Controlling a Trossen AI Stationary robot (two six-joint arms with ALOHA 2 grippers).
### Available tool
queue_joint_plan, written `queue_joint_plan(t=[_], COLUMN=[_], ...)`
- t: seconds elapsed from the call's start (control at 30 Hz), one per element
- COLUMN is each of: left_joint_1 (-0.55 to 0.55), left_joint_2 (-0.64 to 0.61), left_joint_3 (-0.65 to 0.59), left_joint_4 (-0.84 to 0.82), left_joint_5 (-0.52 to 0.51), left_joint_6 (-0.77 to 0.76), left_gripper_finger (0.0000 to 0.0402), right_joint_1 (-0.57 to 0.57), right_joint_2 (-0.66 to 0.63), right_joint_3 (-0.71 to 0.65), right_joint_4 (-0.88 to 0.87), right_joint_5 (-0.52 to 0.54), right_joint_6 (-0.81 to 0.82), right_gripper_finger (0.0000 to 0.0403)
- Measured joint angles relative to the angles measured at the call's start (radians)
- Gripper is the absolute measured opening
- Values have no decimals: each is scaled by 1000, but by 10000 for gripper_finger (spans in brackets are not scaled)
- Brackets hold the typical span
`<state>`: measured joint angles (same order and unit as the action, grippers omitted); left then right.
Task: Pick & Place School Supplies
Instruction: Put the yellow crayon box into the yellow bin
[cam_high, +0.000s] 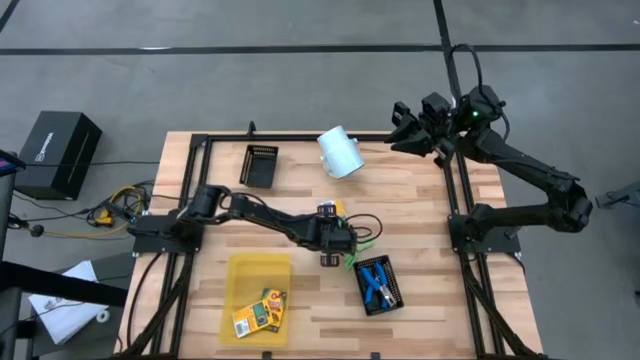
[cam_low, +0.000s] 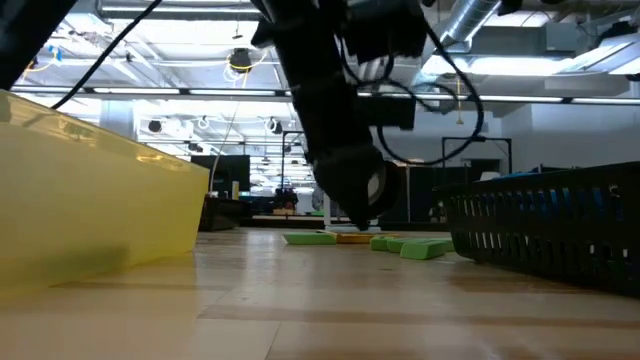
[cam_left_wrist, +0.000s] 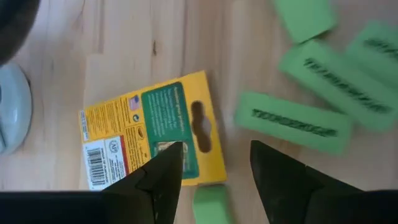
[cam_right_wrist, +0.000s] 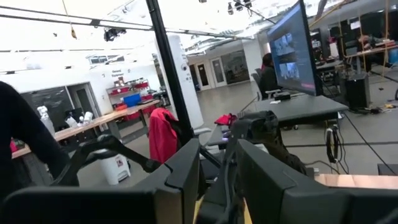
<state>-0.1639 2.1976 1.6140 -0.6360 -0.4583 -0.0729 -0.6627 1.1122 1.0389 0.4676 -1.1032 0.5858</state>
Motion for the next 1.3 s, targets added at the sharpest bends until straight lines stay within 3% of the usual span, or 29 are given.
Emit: queue_joint_plan(t=[0.63, 1.03, 1.17, 1.3], left_joint_1=[-3, 57, 79, 80], left_joint_2=[50, 59, 60, 61], left_joint_3=[-2, -4, -4, -5], left_joint_4=[14, 18, 18, 21], left_joint_5=[-69, -119, -88, -75], left_joint_6=[-75, -77, -75, -62], left_gripper_finger=[163, 160, 137, 73], right_joint_1=[69, 68, 68, 68], right_joint_2=[0, 0, 0, 0], right_joint_3=[0, 0, 0, 0], right_joint_4=[-19, -19, -19, -19], right_joint_5=[9, 10, 8, 5], right_joint_6=[-39, -63, -63, -64], right_gripper_finger=[100, 100, 100, 100])
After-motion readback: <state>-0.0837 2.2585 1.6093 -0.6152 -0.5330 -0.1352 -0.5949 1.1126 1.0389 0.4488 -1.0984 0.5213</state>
